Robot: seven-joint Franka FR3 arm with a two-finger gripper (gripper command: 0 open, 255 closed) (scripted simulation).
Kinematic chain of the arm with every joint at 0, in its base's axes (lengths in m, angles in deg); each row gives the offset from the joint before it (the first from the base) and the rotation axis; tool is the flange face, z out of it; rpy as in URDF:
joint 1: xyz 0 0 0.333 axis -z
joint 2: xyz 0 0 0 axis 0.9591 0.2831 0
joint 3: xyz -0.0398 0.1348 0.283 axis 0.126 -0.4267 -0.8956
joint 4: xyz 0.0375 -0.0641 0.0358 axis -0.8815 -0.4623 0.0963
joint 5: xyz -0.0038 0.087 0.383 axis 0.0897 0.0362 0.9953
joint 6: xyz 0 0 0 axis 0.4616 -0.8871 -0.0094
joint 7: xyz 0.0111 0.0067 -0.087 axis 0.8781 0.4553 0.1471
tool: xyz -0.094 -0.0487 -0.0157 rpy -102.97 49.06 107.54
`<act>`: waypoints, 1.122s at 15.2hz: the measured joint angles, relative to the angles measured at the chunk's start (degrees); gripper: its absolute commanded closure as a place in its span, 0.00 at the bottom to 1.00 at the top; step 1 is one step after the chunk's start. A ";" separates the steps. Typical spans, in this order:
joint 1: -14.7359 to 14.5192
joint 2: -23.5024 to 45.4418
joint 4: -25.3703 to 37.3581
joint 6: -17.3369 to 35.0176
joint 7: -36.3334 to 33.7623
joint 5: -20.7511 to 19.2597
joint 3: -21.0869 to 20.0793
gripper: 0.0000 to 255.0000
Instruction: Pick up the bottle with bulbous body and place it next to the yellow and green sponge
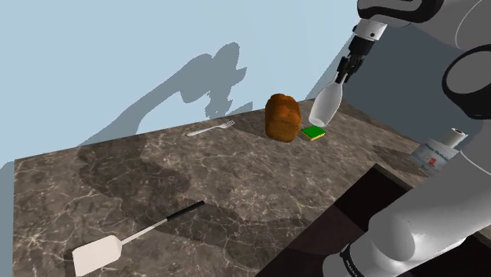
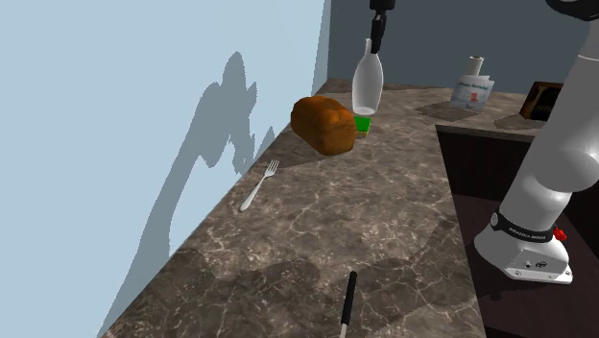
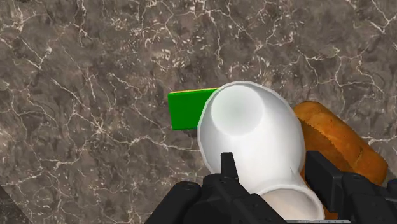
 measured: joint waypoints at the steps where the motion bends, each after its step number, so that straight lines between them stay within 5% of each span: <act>1: 0.76 0.75 0.80 -0.08 1.44 0.24 0.69 1.00; 13: 13.01 18.20 23.75 -6.51 17.87 7.07 7.02 1.00; 17: 13.75 18.66 21.84 -4.25 19.16 7.29 7.27 1.00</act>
